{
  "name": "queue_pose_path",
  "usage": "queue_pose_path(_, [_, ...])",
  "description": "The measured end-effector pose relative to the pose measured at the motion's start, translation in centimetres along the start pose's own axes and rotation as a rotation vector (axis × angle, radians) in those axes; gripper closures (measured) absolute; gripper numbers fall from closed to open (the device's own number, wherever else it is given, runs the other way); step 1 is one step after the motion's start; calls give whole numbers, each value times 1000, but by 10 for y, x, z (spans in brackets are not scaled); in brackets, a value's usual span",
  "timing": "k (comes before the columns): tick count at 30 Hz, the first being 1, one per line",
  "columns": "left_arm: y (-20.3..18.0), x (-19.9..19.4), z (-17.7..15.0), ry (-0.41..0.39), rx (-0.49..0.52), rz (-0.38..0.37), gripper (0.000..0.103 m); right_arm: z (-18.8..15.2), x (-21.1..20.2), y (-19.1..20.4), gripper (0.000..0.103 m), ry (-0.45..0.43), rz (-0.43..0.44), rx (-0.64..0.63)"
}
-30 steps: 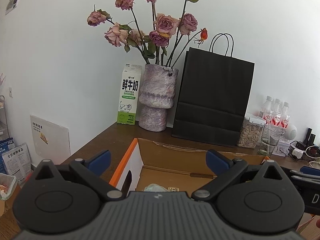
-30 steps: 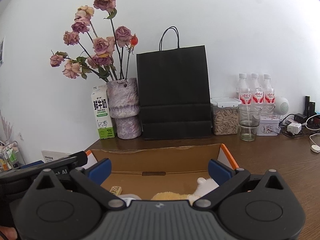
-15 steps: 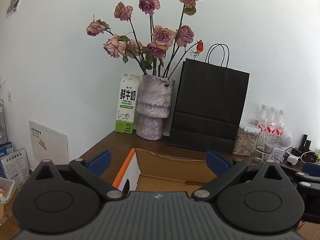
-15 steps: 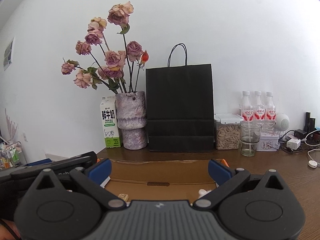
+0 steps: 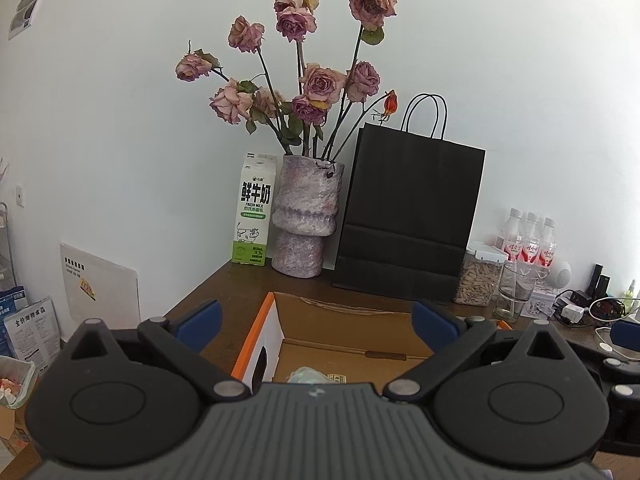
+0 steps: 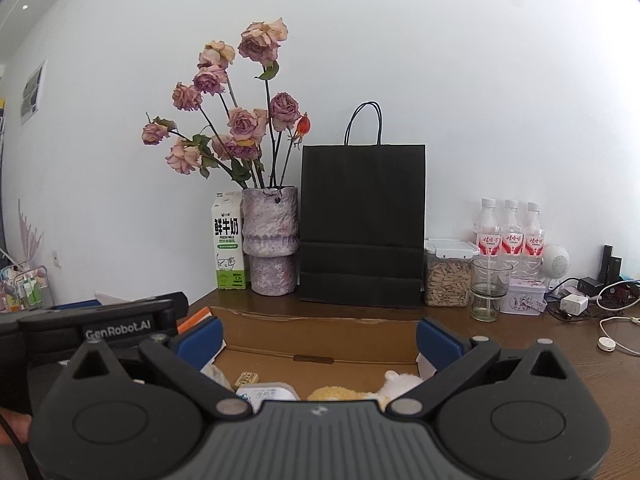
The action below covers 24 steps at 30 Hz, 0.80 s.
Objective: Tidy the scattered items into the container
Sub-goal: 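Withdraw both tools from the box toward the remaining items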
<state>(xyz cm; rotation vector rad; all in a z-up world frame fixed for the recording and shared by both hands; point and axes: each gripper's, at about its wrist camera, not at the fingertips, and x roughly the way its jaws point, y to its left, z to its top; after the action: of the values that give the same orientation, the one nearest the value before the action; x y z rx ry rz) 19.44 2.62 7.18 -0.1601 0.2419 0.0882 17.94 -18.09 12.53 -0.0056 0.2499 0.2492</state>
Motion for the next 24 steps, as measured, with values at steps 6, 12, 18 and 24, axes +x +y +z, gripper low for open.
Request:
queue_pose_path(6, [8,-20,-5,6,8,13,0,-13,-22,-9,0,22,8,12])
queue_pose_path(12, [13,-39,-11,14,26,19,0,-29,-43,-16,0,49,-8,-9])
queue_pose_path(18, [17,-54,-20,27,40,19,0,-47,-59,-24,0,85,0,-27])
queue_pose_path(24, [19,-69,-33,47,73,10,0,-66,-72,-26,0,125,3,-43])
